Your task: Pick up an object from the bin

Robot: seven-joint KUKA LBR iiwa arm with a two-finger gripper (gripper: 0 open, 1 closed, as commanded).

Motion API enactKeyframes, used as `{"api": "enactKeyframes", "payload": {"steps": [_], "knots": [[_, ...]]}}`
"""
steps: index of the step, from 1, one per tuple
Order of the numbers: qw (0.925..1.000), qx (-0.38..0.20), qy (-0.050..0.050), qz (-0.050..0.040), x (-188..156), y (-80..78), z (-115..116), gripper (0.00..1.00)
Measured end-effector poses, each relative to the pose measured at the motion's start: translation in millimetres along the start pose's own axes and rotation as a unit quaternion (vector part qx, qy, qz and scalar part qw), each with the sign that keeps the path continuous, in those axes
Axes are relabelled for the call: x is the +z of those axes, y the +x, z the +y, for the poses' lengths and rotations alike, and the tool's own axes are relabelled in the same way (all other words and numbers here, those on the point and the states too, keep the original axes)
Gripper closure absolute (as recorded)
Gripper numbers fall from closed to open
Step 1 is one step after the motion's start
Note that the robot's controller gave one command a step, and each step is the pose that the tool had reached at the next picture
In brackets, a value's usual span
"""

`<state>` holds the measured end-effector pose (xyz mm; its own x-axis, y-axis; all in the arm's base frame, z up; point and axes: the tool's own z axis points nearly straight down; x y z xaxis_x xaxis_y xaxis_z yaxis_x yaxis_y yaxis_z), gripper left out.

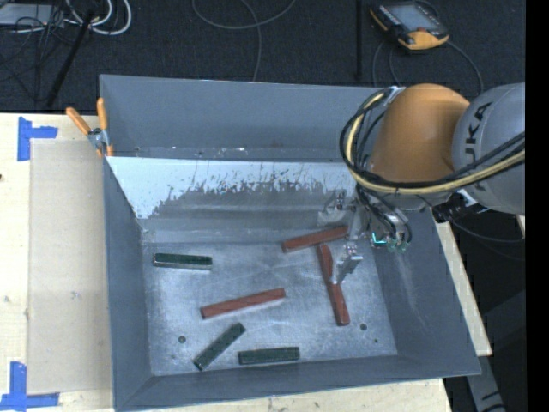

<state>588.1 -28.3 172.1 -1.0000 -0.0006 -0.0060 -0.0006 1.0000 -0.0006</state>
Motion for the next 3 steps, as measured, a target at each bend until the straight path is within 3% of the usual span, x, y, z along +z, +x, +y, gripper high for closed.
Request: {"api": "enactKeyframes", "payload": {"steps": [1, 2, 3], "knots": [[1.0, -0.002, 0.0, 0.0018, 94.3, -0.5, 23.3, 1.0], [1.0, -0.003, 0.0, 0.0024, 94.9, -0.1, 23.4, 0.0], [1.0, -0.003, 0.0, 0.0026, 95.0, 0.0, 23.4, 0.0]]}}
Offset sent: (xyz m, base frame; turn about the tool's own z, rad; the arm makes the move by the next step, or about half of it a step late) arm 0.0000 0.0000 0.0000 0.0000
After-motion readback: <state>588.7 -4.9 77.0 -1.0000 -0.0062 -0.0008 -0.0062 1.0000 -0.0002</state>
